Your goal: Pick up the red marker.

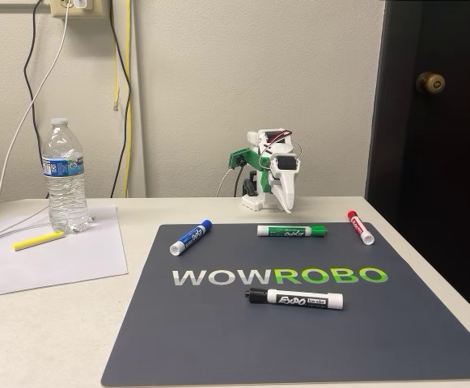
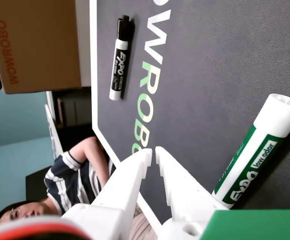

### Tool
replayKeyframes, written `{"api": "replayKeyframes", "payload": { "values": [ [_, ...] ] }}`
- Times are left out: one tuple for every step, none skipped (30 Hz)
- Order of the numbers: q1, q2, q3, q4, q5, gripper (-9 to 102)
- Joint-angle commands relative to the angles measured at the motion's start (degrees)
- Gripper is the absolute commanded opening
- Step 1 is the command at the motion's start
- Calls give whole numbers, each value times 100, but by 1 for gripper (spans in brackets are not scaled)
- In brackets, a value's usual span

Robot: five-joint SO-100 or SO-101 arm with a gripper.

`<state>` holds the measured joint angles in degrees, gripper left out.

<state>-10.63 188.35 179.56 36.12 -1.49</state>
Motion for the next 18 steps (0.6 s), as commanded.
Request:
{"api": "replayKeyframes", "payload": {
  "values": [
    [26, 44, -26, 0, 35, 0],
    [26, 44, -26, 0, 35, 0],
    [26, 44, -26, 0, 35, 0],
    [26, 44, -26, 0, 44, 0],
    [26, 44, -26, 0, 53, 0],
    [26, 44, -26, 0, 62, 0],
    [26, 44, -26, 0, 62, 0],
    [26, 44, -26, 0, 70, 0],
    [26, 44, -26, 0, 70, 0],
    [26, 44, -26, 0, 79, 0],
    [26, 44, -26, -9, 88, 0],
    [26, 44, -26, -9, 88, 0],
    [26, 44, -26, -9, 88, 0],
    [26, 44, -26, -9, 88, 0],
    [26, 44, -26, -9, 88, 0],
    [26, 44, -26, -9, 88, 0],
    [26, 44, -26, -9, 88, 0],
    [26, 44, -26, -9, 88, 0]
  ]
}}
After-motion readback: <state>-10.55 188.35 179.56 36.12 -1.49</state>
